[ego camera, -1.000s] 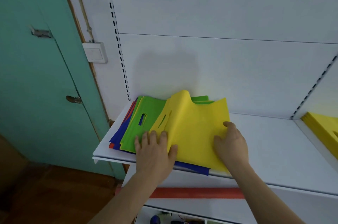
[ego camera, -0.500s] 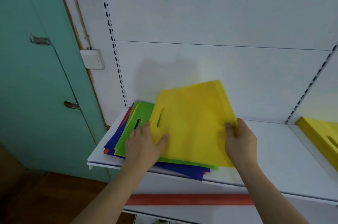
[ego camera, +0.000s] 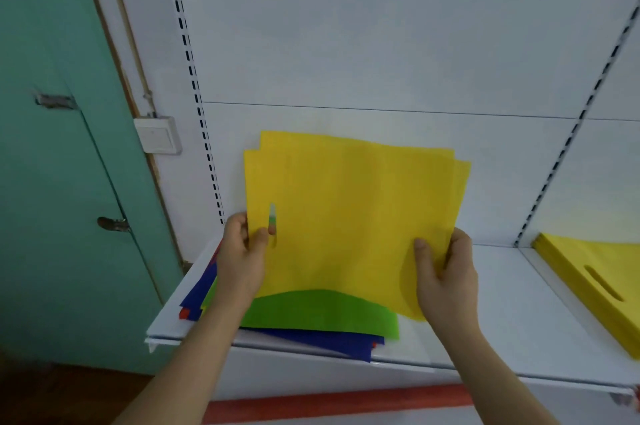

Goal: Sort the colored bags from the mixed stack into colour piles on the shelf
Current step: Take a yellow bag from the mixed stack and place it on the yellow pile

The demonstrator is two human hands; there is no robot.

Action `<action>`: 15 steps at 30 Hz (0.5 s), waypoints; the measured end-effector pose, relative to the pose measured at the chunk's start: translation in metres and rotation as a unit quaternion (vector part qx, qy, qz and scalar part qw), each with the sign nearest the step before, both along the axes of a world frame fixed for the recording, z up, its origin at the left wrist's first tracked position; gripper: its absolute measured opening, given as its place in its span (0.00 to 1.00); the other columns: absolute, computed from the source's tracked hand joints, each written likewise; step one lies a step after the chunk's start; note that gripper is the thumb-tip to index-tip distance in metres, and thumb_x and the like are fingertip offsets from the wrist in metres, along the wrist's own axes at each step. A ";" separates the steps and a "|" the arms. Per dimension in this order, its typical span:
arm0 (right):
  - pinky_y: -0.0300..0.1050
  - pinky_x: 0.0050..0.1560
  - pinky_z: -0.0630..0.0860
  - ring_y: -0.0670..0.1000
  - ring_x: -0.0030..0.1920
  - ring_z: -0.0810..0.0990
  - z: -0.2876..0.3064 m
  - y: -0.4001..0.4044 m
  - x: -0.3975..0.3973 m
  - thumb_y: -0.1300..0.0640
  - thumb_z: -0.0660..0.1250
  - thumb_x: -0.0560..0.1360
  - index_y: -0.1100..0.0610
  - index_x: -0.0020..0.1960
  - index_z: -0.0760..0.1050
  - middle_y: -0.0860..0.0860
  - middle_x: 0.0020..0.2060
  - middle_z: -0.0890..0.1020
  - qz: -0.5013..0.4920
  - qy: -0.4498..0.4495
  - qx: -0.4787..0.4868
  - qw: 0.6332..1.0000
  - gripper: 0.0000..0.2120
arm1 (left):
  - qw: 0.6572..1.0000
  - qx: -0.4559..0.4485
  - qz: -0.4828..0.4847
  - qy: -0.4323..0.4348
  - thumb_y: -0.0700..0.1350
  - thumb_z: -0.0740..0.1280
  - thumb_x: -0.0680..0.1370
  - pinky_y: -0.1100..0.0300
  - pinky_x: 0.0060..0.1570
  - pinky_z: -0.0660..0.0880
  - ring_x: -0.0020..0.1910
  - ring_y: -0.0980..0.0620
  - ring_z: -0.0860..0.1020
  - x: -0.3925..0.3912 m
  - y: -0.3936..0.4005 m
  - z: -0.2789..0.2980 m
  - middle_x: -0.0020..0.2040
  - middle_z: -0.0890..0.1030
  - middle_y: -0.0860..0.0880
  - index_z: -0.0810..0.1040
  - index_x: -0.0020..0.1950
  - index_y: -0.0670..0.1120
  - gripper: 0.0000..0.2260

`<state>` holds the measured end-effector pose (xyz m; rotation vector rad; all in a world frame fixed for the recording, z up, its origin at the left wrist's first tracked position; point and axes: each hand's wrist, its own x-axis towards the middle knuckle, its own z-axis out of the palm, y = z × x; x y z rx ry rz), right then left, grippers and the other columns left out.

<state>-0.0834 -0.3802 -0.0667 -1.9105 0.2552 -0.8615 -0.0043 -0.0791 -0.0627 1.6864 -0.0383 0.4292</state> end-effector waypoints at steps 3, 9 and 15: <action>0.58 0.40 0.77 0.49 0.40 0.80 -0.022 0.010 -0.001 0.48 0.64 0.84 0.47 0.60 0.69 0.46 0.42 0.81 0.019 0.053 -0.007 0.998 0.07 | 0.999 0.035 -0.032 0.015 0.45 0.64 0.86 0.53 0.51 0.74 0.53 0.62 0.81 -0.002 0.005 -0.018 0.53 0.85 0.59 0.75 0.59 0.64 0.12; 0.49 0.34 0.68 0.45 0.37 0.78 -0.014 0.013 -0.004 0.57 0.64 0.82 0.45 0.60 0.70 0.45 0.39 0.79 -0.031 0.057 -0.013 0.998 0.10 | 0.996 0.085 -0.009 -0.030 0.46 0.60 0.88 0.56 0.39 0.70 0.38 0.55 0.76 -0.006 0.001 -0.010 0.46 0.81 0.58 0.77 0.52 0.54 0.09; 0.49 0.32 0.69 0.45 0.37 0.77 -0.011 0.003 -0.054 0.55 0.62 0.84 0.33 0.79 0.57 0.46 0.44 0.77 -0.120 0.018 -0.015 0.992 0.30 | 0.992 0.098 -0.034 -0.077 0.48 0.61 0.87 0.58 0.34 0.70 0.35 0.60 0.77 -0.013 -0.029 0.007 0.43 0.81 0.56 0.78 0.60 0.52 0.07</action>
